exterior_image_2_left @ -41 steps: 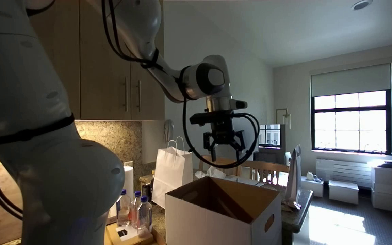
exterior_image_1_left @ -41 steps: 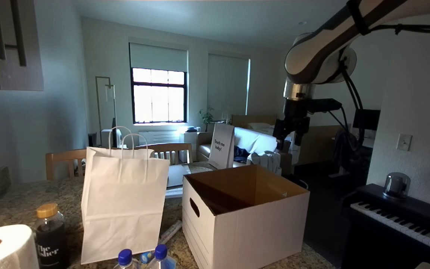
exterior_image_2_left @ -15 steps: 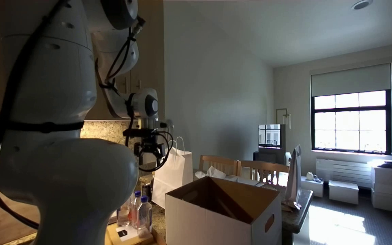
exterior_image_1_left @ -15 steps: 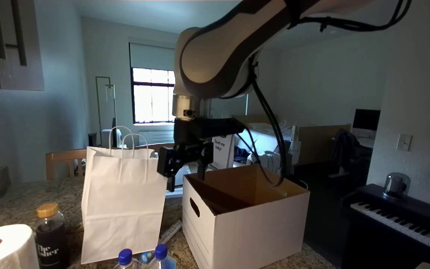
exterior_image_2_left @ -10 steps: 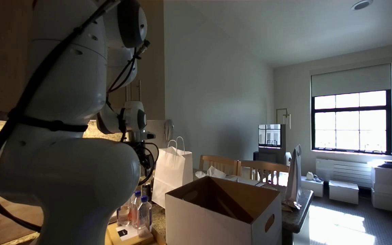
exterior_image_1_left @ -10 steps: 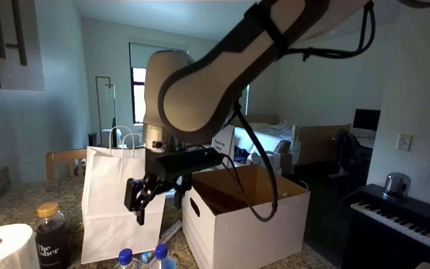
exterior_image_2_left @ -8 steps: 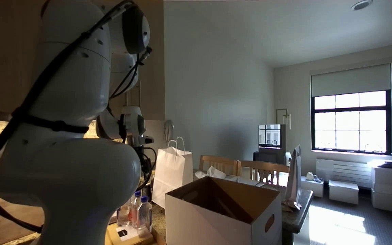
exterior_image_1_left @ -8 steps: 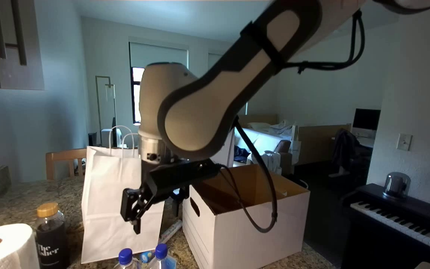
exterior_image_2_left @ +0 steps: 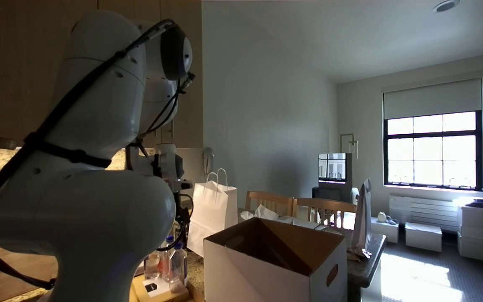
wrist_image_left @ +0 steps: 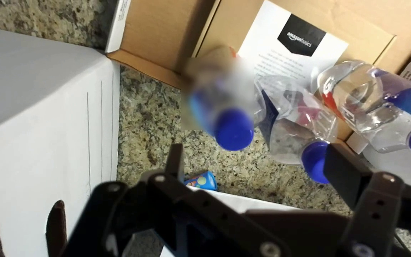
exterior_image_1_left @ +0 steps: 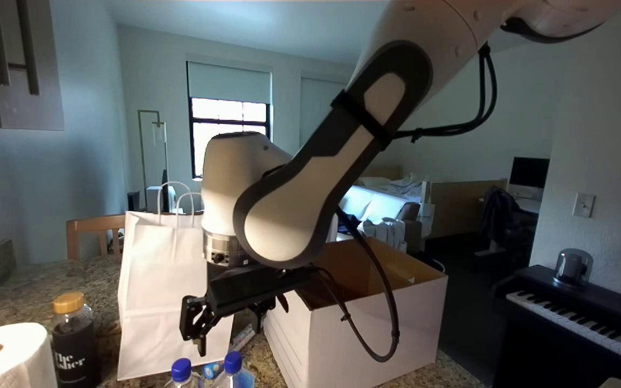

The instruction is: Place four empty bottles inside the white storage box

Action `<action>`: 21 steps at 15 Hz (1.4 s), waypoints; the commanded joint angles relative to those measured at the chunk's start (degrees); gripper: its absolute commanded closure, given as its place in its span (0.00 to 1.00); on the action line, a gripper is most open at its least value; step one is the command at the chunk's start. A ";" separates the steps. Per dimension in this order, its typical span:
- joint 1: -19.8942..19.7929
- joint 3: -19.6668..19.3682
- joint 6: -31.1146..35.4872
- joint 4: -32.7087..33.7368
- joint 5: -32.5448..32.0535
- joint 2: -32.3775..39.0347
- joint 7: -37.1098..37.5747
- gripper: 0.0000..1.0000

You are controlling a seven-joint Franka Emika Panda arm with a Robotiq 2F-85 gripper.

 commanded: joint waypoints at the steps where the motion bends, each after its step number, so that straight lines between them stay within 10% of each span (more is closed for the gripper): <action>1: 1.03 -1.95 1.26 0.14 0.20 1.55 1.92 0.00; 21: 2.34 -3.26 1.02 3.81 3.14 7.26 -0.50 0.00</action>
